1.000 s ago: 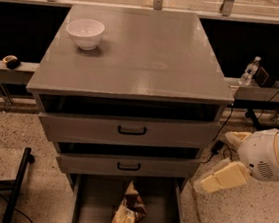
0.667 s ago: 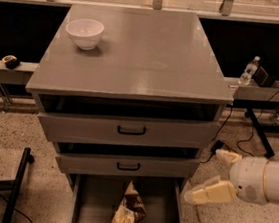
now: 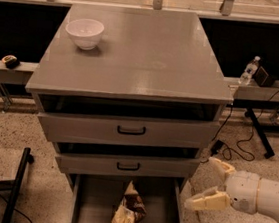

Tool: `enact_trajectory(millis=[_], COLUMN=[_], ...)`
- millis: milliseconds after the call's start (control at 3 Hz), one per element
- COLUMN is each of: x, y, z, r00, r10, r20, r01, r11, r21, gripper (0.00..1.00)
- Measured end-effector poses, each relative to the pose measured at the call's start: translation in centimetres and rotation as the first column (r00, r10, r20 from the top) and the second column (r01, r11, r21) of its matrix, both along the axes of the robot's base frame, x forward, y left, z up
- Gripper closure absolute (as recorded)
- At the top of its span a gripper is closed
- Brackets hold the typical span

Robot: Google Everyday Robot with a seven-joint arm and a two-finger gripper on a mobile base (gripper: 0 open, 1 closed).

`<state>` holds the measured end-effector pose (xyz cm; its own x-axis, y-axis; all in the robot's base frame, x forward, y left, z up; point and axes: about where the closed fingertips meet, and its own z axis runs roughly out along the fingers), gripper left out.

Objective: Pick brown chip bag from top drawer and place on counter

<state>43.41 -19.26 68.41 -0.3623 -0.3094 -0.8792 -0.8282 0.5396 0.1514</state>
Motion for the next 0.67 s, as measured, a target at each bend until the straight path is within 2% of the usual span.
enact_trajectory(millis=[333,667], x=[-1.0,-1.5], y=[1.3,0.0], z=[-2.2,-6.8], r00=[0.9987,0.9738], r10=[0.036,0.172], r20=[0.037,0.148], r01=[-0.032,-0.130], r11=[0.994,0.957], r21=[-0.108,-0.259], gripper=[0.00,0.00])
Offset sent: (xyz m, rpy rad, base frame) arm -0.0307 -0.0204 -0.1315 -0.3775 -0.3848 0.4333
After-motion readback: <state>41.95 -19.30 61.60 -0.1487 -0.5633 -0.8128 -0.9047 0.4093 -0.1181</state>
